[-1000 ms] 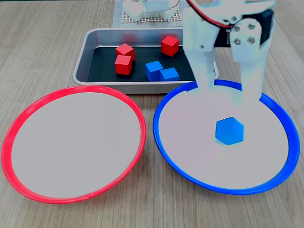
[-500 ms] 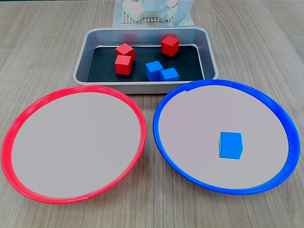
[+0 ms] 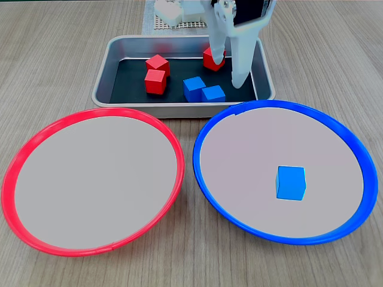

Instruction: Move six blocks tray to matching dishes

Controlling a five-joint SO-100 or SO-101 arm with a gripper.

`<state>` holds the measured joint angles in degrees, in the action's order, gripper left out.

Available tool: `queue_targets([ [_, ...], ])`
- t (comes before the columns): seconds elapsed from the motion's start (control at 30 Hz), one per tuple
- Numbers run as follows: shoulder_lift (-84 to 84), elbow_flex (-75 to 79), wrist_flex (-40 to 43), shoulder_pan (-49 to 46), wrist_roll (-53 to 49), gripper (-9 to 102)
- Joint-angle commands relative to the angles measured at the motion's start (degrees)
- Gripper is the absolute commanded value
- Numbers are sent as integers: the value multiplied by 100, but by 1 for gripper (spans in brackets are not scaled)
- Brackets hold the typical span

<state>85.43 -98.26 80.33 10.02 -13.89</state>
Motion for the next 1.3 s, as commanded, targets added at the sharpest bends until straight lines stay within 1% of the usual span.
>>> queue_targets([
  [0.0, -62, 44, -237, -35, -35, 23],
  [0.13, -246, 97, -343, -325, -431, 21],
  [0.37, -475, 176, -519, -703, -738, 20],
  [0.43, -510, 176, -554, -738, -756, 17],
  [0.63, -624, 202, -642, -686, -949, 6],
  [0.73, -668, 211, -615, -624, -1002, 5],
  [0.8, -624, 237, -316, -527, -1195, 4],
  [0.93, -343, 826, 1055, -237, -1564, 4],
  [1.0, -237, 1468, 1503, -167, -1406, 4],
  [1.03, -220, 1986, 1556, -141, -1143, 4],
  [1.1, -308, 2654, 1327, -132, -773, 4],
  [1.13, -396, 2936, 1072, -114, -606, 4],
  [1.27, -782, 3270, -255, 53, -404, 5],
])
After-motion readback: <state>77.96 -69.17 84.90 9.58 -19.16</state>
